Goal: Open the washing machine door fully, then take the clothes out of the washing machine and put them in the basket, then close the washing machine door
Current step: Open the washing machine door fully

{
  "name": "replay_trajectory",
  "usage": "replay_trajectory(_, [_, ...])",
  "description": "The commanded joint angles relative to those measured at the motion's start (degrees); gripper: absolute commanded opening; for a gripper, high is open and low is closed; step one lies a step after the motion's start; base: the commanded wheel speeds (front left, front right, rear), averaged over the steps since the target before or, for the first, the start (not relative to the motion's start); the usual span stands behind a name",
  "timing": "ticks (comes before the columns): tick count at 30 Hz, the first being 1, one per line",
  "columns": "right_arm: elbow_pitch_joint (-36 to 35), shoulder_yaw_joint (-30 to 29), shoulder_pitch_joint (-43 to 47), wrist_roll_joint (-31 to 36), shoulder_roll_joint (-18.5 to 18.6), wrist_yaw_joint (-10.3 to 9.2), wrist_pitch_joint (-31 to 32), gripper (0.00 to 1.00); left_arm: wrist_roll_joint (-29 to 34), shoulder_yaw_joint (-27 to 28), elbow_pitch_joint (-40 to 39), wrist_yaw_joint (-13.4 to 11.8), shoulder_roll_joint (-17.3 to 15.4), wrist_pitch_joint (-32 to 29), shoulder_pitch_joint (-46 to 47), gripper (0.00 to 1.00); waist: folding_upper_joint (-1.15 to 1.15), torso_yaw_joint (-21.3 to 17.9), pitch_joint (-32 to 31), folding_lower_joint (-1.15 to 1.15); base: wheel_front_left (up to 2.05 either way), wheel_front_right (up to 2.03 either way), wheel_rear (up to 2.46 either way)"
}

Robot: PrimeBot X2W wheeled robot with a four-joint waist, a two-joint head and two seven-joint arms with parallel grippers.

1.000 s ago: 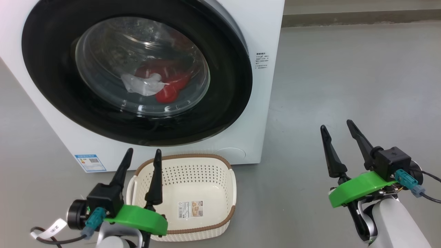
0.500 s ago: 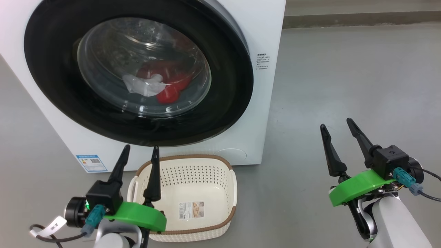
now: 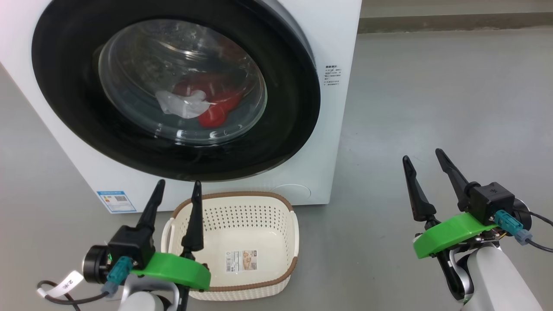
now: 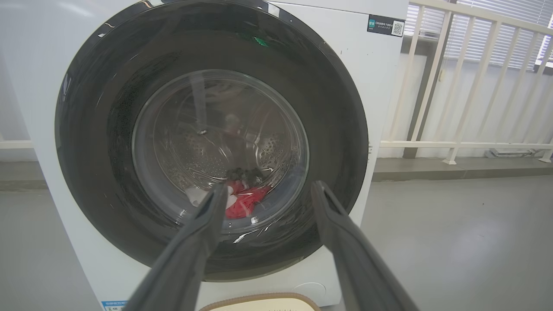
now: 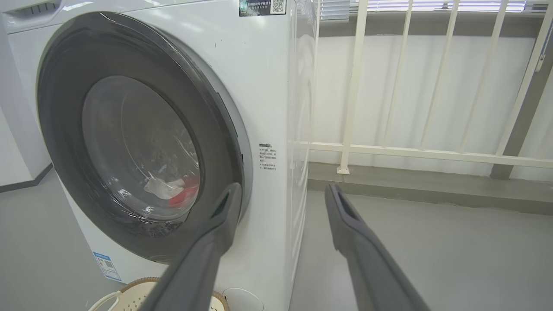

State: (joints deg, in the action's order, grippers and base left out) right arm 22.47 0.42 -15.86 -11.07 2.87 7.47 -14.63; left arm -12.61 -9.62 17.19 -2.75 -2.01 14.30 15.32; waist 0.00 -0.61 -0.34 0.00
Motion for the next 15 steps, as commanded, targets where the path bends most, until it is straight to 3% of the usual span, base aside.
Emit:
replay_trajectory(1, [-1.45,0.74,-2.21,-0.82,0.00,0.02,-0.37,1.00,-0.32,1.39,-2.03,-0.17,-0.87,0.70,1.48,1.00,0.00,0.28,0.37,0.00,0.00,0.00,0.00])
replay_trajectory(15, [-2.67,-0.30,-4.65,-1.61,0.00,0.02,-0.37,1.00,-0.84,-0.07,-4.40,0.52,-0.87,0.70,2.82,1.00,0.00,1.73,5.38,0.00,0.00,0.00,0.00])
